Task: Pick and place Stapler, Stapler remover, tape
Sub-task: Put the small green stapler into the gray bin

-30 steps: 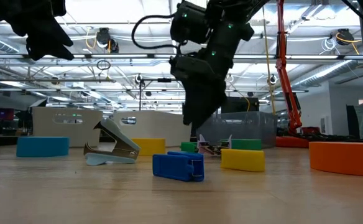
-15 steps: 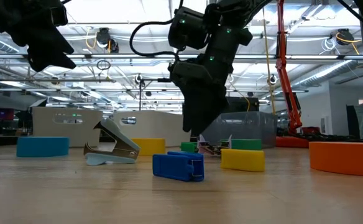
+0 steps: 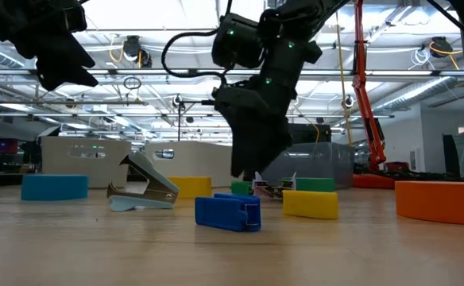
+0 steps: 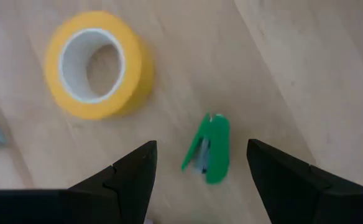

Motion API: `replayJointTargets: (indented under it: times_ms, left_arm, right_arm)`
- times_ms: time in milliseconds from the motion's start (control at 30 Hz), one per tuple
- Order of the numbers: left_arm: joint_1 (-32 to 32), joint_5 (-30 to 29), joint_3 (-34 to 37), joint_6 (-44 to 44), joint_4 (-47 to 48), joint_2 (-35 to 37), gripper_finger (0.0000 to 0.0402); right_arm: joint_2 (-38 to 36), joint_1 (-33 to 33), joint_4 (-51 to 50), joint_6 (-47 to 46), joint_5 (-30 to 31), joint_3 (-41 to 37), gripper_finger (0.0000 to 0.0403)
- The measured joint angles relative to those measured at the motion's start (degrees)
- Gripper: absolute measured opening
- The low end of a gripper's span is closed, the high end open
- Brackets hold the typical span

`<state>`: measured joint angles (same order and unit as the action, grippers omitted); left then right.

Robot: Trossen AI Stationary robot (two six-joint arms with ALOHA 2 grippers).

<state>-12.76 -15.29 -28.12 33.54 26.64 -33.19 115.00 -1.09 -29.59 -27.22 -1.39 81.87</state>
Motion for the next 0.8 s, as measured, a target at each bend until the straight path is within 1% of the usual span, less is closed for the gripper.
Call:
replayJointTargets:
  times_ms: [67, 200, 567, 667, 800]
  left_arm:
    - [0.00, 0.11, 0.00, 0.02, 0.00, -0.01, 0.0198]
    - [0.00, 0.24, 0.00, 0.07, 0.00, -0.02, 0.0198]
    - [-0.01, 0.33, 0.00, -0.02, 0.04, -0.06, 0.0198]
    - [0.00, 0.35, 0.00, -0.04, 0.04, -0.06, 0.0198]
    - [0.00, 0.40, 0.00, -0.04, 0.06, -0.06, 0.0198]
  right_arm:
    - [0.42, -0.23, -1.47, -0.18, 0.00, -0.27, 0.0242]
    - [1.20, -0.36, 0.04, -0.26, -0.11, 0.02, 0.0242]
    - [2.56, 0.58, -2.20, -0.14, 0.22, 0.09, 0.0241]
    - [2.60, 0.58, -2.25, 0.04, 0.28, 0.06, 0.0228]
    - [2.67, 0.56, -2.61, 0.04, 0.31, 0.00, 0.0198]
